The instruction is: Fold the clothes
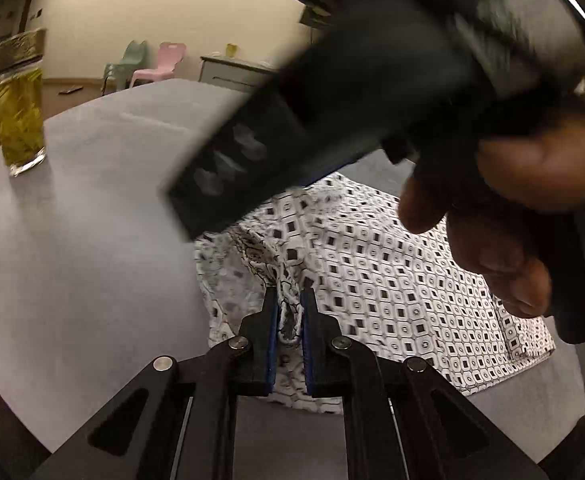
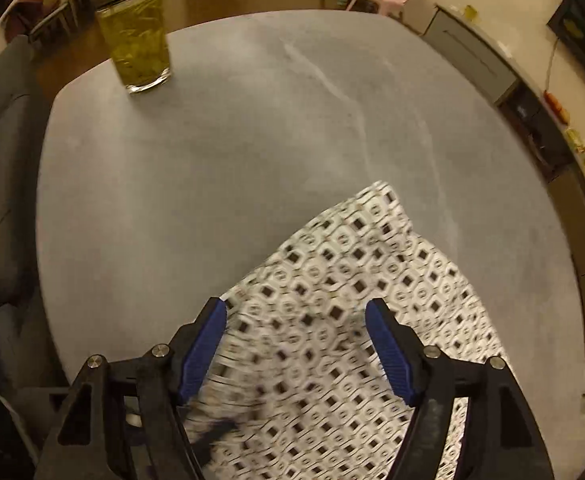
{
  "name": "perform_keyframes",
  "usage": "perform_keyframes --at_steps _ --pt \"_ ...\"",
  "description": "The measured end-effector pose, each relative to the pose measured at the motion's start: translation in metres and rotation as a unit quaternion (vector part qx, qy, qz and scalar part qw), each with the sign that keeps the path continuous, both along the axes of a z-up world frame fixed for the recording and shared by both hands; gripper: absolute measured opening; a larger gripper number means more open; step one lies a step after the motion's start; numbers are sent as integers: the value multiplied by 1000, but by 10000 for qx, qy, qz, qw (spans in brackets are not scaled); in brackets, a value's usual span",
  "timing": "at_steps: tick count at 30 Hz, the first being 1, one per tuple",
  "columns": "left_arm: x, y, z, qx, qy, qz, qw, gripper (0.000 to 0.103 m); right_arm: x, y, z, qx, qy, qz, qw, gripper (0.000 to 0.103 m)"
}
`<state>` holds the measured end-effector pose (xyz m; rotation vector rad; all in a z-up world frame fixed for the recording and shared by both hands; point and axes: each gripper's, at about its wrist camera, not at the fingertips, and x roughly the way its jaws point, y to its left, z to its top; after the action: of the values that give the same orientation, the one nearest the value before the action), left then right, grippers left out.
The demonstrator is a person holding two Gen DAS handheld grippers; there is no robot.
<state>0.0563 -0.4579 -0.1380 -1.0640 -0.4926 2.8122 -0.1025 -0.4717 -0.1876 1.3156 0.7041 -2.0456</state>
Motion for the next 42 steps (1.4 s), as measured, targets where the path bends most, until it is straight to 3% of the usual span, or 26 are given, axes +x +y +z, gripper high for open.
perform_keyframes --at_steps 1,5,11,16,17,18,19,20,22,26,27,28,29,30,34,35,38,40,41,42 --pt "1 -7 0 49 -23 83 10000 13 -8 9 4 -267 59 -223 9994 74" --pt "-2 -46 -4 116 -168 583 9981 35 -30 35 4 -996 61 -760 9921 74" --pt "-7 -67 -14 919 -168 247 9953 48 -46 21 -40 -756 -265 -632 9948 74" --pt "-8 -65 -21 1748 -134 -138 9844 49 -50 10 -70 -588 -577 -506 9953 74" --pt "-8 -62 -21 1708 -139 -98 9852 48 -52 7 -79 -535 -614 -521 9953 74" --pt "-8 -60 -21 1689 -152 -40 9855 40 -55 3 -88 -490 -652 -539 9952 75" --pt "-9 -59 -22 1679 -182 46 9856 30 -58 3 -91 -492 -669 -557 9950 75" --pt "-10 -56 -23 1560 -200 81 9875 12 -61 4 -94 -500 -683 -575 9948 75" --pt "-12 -49 -21 1284 -206 118 9914 8 -68 4 -100 -515 -711 -611 9943 76" --pt "-6 -17 -1 103 239 -180 9995 6 -71 -1 -113 -241 -794 -373 9959 76" --pt "-3 -8 4 -223 383 -277 9986 6 -71 0 -115 -202 -742 -308 9966 72" --pt "-1 0 7 -440 489 -342 9972 6 -72 5 -115 -136 -550 -298 9979 47" --pt "1 7 10 -643 572 -409 9954 6 -73 11 -114 -65 -340 -296 9990 30" --pt "2 13 13 -800 638 -470 9936 6 -74 24 -108 -233 -251 -401 9986 18" --pt "5 26 29 -533 809 -904 9912 8 -72 98 -72 -1133 9 -976 9888 14" --pt "7 30 35 -309 892 -1116 9893 9 -66 125 -64 -1424 4 -1184 9827 13" --pt "13 41 48 466 1043 -1793 9771 26 -53 221 -51 -2225 -46 -1972 9548 14" --pt "14 49 51 994 1004 -2254 9640 28 -48 280 -72 -2540 -295 -2544 9327 19" --pt "13 53 50 1123 962 -2398 9595 29 -49 293 -90 -2434 -470 -2668 9313 23" --pt "12 58 49 1161 907 -2460 9580 29 -51 304 -109 -2294 -650 -2770 9308 42"
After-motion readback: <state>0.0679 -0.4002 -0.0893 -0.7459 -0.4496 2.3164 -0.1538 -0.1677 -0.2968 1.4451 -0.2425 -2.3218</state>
